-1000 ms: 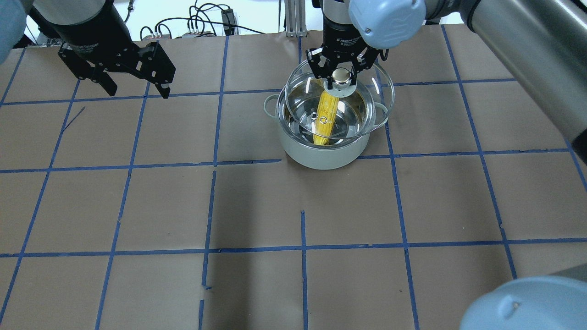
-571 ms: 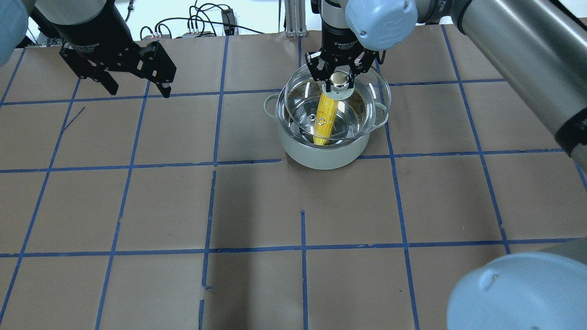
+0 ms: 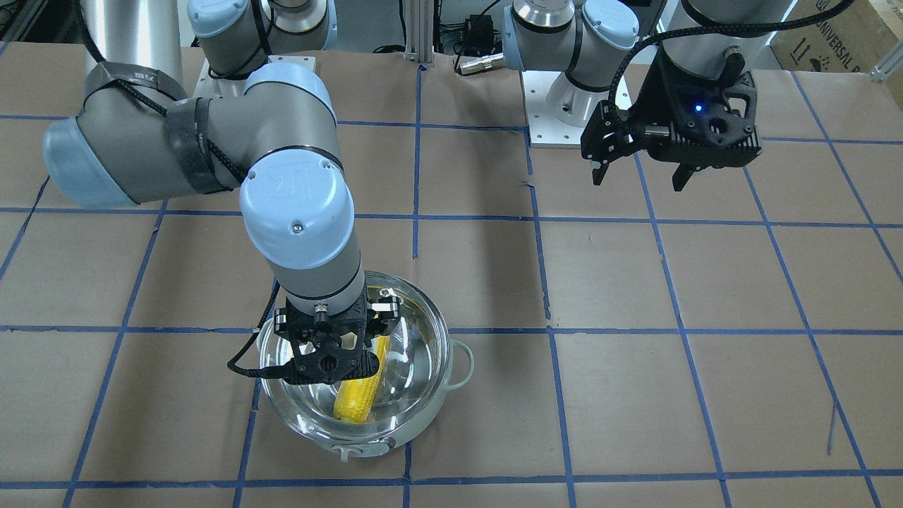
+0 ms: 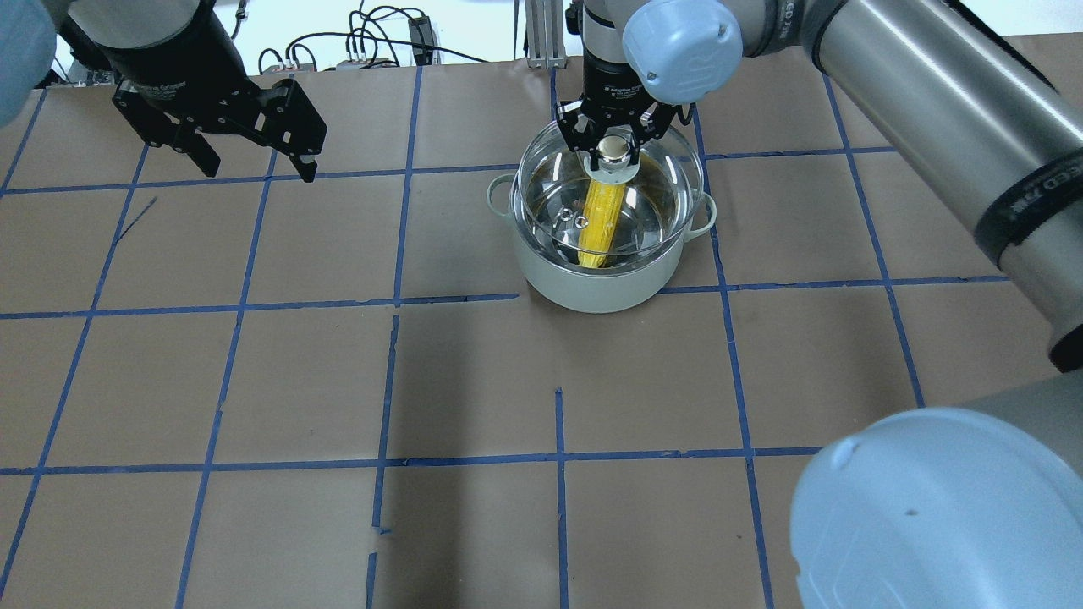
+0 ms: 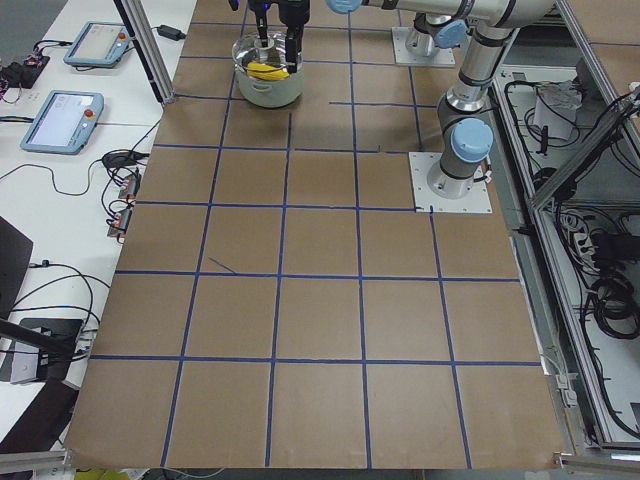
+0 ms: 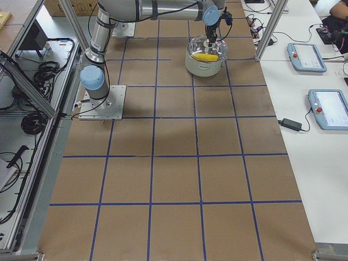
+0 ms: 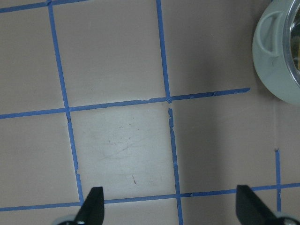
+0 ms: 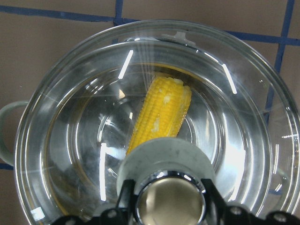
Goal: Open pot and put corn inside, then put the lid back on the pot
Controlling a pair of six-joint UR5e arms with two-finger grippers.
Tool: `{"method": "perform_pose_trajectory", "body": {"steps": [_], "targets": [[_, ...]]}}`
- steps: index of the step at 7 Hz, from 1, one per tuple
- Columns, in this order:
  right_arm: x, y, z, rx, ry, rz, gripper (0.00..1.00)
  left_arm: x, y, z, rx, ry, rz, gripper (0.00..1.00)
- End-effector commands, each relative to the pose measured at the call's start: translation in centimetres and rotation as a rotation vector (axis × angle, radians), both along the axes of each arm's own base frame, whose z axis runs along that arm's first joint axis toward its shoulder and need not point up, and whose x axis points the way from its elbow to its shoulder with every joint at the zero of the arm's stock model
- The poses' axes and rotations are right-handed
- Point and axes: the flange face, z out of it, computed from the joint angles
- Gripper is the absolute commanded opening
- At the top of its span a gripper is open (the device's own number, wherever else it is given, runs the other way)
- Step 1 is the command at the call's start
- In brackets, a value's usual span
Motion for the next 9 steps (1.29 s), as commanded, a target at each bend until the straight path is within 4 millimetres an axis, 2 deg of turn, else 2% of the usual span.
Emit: {"method": "perform_pose_trajectory", "body": {"steps": [1, 5, 9], "targets": [[0.4, -0.6, -0.3, -0.003, -0.001, -0.02, 0.08, 0.0, -0.1, 0.0, -0.006, 0.0, -0.001, 1.0], [0.6, -0.1, -0.2, 0.013, 0.007, -0.034, 0.08, 0.1, -0.1, 0.0, -0.006, 0.0, -0.001, 1.0], [2.0, 0.5, -0.1, 0.021, -0.019, -0.039, 0.08, 0.0, 0.0, 0.1, -0.007, 0.0, -0.003, 1.0]]}}
